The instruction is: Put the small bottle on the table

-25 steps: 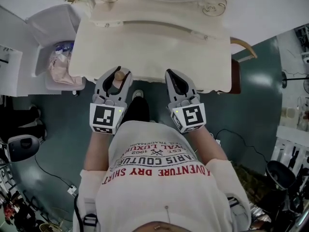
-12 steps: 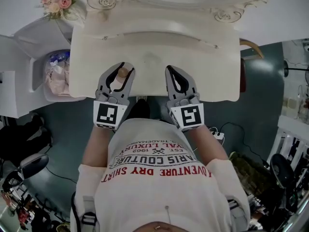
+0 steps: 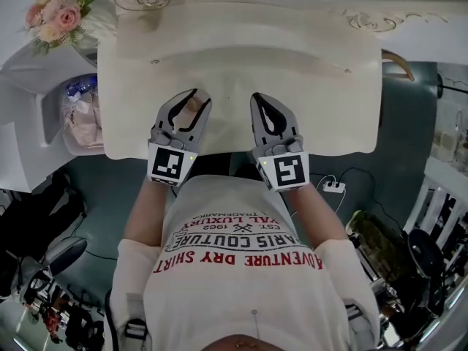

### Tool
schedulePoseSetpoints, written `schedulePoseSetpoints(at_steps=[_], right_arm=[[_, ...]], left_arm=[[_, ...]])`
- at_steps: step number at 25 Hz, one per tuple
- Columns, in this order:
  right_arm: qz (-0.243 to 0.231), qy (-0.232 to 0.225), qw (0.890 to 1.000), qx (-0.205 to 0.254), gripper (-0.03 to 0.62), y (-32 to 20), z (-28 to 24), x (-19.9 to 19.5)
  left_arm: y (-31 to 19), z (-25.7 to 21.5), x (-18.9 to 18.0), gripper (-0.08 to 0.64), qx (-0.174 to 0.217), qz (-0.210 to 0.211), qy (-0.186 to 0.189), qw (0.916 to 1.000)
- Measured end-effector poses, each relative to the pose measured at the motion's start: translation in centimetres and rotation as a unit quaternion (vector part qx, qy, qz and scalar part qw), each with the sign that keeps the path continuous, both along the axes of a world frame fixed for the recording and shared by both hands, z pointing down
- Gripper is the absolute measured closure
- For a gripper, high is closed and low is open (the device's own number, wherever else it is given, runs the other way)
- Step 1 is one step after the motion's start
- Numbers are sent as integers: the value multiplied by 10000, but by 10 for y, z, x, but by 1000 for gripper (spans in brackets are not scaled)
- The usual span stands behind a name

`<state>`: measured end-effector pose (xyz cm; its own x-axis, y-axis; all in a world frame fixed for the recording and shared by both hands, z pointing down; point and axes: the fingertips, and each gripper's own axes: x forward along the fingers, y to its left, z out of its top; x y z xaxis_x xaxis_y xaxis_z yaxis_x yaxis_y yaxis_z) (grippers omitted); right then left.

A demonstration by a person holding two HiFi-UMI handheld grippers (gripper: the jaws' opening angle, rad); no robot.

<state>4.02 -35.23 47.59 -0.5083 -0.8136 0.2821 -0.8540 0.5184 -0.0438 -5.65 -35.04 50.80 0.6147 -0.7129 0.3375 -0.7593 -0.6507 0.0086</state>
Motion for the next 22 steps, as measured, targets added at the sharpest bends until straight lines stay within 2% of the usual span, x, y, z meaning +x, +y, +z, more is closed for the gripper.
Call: schedulePoseSetpoints(at_steps=[9, 13, 18, 22], right_arm=[[160, 40, 9997, -167, 593, -21, 34, 8], [269, 92, 9993, -247, 592, -23, 42, 15], [354, 118, 9989, -289, 592, -26, 47, 17], [362, 121, 9988, -311, 592, -24, 48, 14]], left_arm=[[-21, 45, 0, 426, -209, 117, -112, 9996], [-26, 54, -3, 426, -261, 53, -31, 9996], [-32, 54, -2, 426, -167, 35, 112, 9998], [-29, 54, -1, 426, 49, -13, 48, 10000]])
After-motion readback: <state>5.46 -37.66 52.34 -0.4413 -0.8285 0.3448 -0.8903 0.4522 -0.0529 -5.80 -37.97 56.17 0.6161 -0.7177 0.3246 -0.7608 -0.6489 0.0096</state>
